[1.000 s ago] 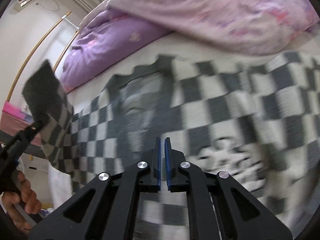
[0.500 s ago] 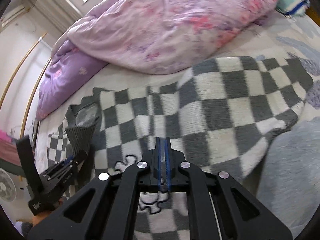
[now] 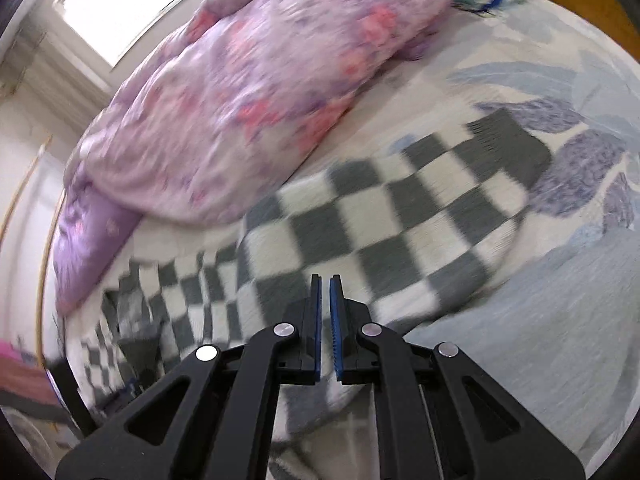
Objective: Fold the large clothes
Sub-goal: 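Lay the held cuff across the cardigan body with the left gripper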
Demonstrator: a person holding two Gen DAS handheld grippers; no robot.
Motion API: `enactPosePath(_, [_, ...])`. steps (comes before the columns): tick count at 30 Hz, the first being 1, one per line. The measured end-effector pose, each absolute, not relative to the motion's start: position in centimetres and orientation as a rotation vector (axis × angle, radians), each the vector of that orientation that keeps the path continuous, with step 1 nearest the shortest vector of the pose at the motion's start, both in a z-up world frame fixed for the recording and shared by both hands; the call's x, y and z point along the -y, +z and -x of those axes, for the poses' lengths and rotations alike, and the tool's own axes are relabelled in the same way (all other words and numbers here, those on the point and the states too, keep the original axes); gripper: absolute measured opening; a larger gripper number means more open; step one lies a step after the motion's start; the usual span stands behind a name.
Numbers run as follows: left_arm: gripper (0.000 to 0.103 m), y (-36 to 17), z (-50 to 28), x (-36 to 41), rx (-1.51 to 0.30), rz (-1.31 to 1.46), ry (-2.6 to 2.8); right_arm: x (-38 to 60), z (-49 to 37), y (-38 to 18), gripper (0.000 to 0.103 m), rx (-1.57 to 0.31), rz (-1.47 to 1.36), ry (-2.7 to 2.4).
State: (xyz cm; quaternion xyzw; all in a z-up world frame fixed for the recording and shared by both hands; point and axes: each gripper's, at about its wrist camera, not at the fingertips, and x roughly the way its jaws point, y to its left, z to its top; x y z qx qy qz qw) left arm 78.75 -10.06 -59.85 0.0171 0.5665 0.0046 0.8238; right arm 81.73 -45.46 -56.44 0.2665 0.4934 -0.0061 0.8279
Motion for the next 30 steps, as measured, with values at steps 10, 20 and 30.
enactPosePath(10, [0.069,-59.4,-78.6,12.4,-1.206,-0.028,-0.121,56.7,-83.9,-58.2,0.039,-1.046,-0.751,-0.288])
enactPosePath(20, [0.067,-62.1,-78.9,12.5,-1.268,0.101,-0.212,59.7,-85.3,-64.3,0.044,-1.2,-0.862,-0.404])
enactPosePath(30, [0.066,-63.4,-78.9,16.1,-1.242,-0.151,-0.154,59.0,-86.1,-66.1,0.035,-1.257,-0.741,-0.405])
